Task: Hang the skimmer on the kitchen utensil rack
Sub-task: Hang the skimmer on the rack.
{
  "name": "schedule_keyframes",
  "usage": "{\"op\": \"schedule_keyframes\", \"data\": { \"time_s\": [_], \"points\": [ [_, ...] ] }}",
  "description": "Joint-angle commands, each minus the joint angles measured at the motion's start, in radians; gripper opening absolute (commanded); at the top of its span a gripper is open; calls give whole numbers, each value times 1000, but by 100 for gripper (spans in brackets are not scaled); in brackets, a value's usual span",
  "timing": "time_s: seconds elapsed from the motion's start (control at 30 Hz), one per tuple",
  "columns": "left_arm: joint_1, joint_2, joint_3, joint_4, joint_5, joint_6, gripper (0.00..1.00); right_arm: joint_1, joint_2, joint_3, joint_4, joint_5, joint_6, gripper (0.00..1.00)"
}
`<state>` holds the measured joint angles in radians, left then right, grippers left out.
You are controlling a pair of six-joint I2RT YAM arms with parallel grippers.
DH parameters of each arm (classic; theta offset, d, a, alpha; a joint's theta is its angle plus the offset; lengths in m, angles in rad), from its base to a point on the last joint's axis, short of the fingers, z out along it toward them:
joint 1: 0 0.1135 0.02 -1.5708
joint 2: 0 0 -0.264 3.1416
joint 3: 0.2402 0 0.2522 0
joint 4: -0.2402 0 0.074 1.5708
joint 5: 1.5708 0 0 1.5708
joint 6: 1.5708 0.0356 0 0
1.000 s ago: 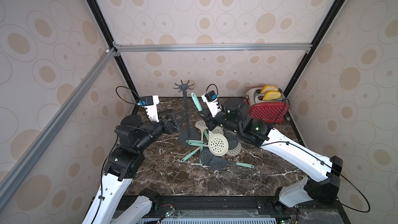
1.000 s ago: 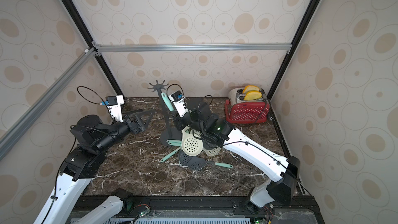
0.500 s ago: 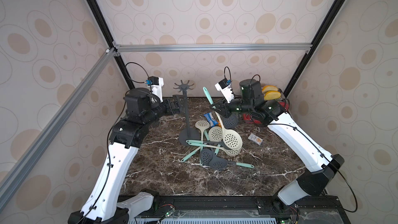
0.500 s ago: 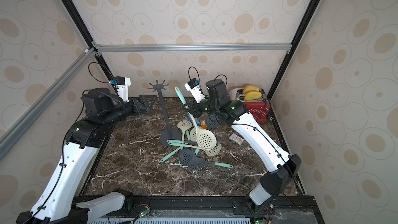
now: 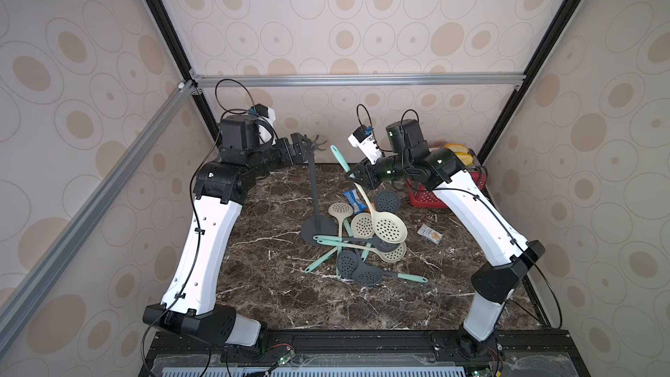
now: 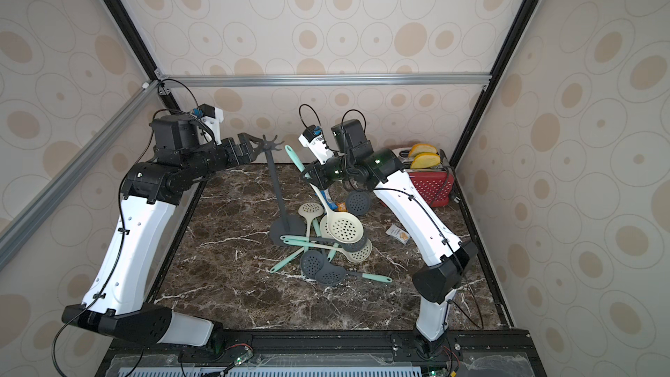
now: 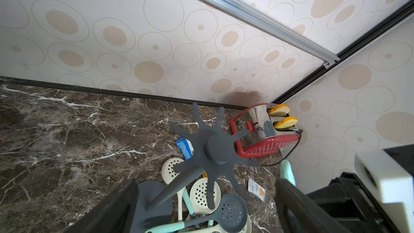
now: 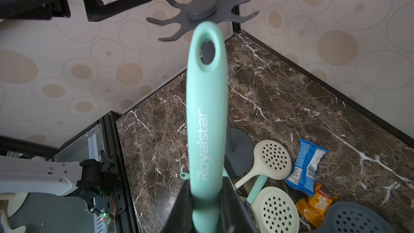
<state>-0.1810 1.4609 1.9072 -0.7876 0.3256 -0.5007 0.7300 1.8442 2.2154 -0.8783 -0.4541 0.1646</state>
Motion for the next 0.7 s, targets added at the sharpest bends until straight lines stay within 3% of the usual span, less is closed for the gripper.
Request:
{"op": "schedule_keyframes", "data": {
  "time_s": [0.0, 0.37, 0.67],
  "points": [
    [16, 32, 37, -25, 52, -17, 93, 8, 27, 72, -66, 18, -17, 0],
    [16, 58, 20, -21, 98, 4, 80, 17, 116, 207, -117, 20, -22, 0],
    [15, 58, 4, -22, 105, 13, 77, 26, 171, 269, -151, 22, -23, 0]
  ]
}}
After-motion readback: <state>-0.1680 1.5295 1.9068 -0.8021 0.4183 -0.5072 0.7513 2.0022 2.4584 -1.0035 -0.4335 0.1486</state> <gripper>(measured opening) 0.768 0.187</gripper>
